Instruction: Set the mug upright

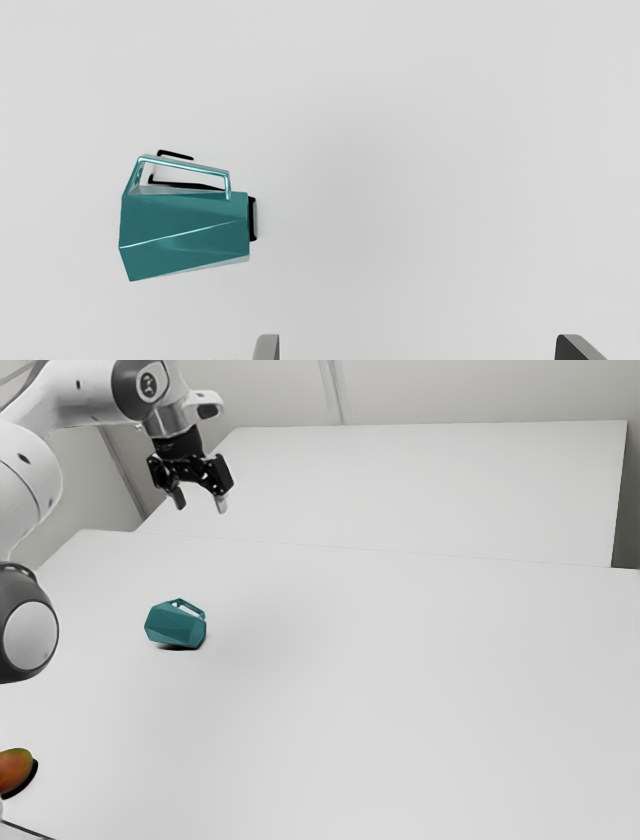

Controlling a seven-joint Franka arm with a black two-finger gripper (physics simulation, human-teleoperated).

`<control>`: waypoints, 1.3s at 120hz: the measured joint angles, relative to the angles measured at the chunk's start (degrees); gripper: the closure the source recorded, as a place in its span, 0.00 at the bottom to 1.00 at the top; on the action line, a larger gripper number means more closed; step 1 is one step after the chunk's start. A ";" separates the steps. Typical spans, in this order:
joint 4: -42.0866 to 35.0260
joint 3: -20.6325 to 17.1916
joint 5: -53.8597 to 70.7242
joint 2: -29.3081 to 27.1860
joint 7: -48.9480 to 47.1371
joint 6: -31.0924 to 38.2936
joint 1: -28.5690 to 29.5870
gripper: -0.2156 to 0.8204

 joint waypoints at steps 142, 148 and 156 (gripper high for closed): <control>11.81 -1.72 -26.42 27.78 24.49 -8.21 31.54 0.21; 11.88 -1.89 -27.28 28.51 25.85 -8.05 31.65 0.21; 11.86 -2.41 -28.62 29.24 27.50 -7.87 31.88 0.21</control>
